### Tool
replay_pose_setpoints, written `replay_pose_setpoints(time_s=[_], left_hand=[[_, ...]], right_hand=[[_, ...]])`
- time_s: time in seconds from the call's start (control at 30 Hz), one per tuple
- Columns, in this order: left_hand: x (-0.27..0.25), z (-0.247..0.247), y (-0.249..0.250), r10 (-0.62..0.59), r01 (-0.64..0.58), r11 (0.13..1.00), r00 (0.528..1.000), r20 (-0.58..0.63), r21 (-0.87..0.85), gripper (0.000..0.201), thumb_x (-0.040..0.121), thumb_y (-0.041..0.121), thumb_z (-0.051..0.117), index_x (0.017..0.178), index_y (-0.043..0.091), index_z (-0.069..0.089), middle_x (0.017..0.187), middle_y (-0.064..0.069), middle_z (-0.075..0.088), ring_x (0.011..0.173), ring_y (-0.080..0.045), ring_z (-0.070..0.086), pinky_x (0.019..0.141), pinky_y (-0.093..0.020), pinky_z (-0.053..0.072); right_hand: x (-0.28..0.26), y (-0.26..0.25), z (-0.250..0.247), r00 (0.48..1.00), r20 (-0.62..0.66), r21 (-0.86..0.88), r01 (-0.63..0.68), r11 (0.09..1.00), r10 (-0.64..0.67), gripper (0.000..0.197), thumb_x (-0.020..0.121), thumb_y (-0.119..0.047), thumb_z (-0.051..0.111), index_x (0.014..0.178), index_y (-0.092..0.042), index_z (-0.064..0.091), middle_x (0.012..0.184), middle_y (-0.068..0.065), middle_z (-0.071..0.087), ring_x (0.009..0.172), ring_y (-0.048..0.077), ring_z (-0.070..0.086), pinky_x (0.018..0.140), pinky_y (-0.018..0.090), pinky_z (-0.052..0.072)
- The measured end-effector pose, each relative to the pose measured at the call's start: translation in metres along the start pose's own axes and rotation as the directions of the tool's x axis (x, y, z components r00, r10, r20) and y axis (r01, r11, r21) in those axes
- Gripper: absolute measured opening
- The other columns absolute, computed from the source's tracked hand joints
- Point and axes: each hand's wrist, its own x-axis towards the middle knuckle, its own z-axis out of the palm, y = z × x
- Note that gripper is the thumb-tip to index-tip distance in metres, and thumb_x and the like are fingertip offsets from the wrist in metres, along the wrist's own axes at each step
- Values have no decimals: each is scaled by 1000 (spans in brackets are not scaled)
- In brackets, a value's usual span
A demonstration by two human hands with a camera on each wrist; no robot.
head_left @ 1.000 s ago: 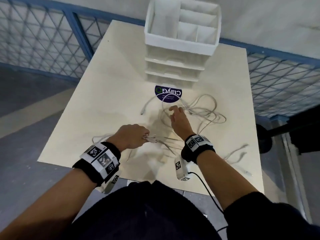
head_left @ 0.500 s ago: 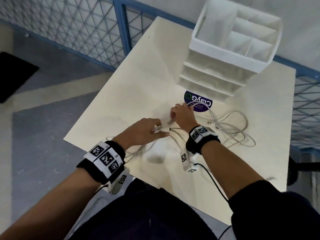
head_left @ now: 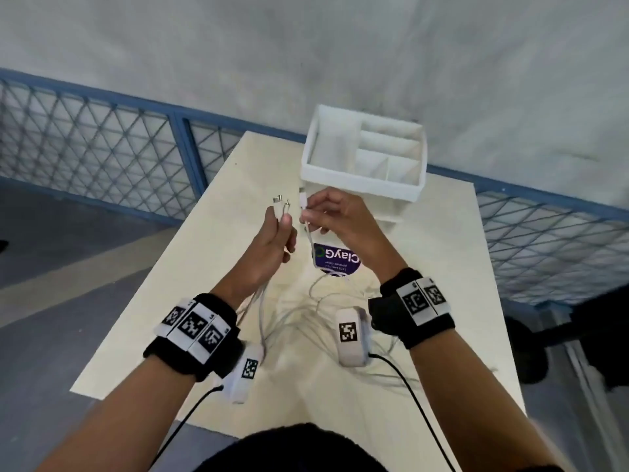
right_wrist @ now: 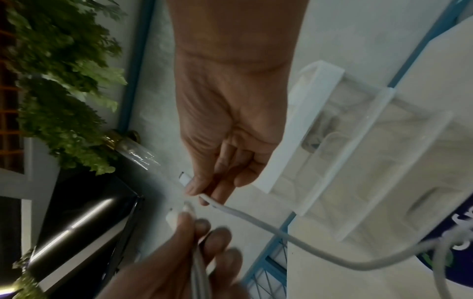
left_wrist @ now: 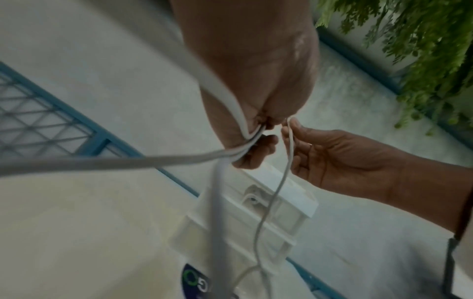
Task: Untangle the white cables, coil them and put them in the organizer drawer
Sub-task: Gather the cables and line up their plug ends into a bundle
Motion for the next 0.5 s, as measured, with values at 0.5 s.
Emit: replay_pose_setpoints(time_s=[0.5], left_hand=[[18,21,46,6,70,909,984,180,-410,31,100,33,32,80,18,50,60,6,37,54,-6,41,60,-21,39]], right_hand=[[-26,18,7,954,281,202,-163,966,103,30,89,-9,56,117,-3,51,102,1,64,97,8,61,90,20,49]])
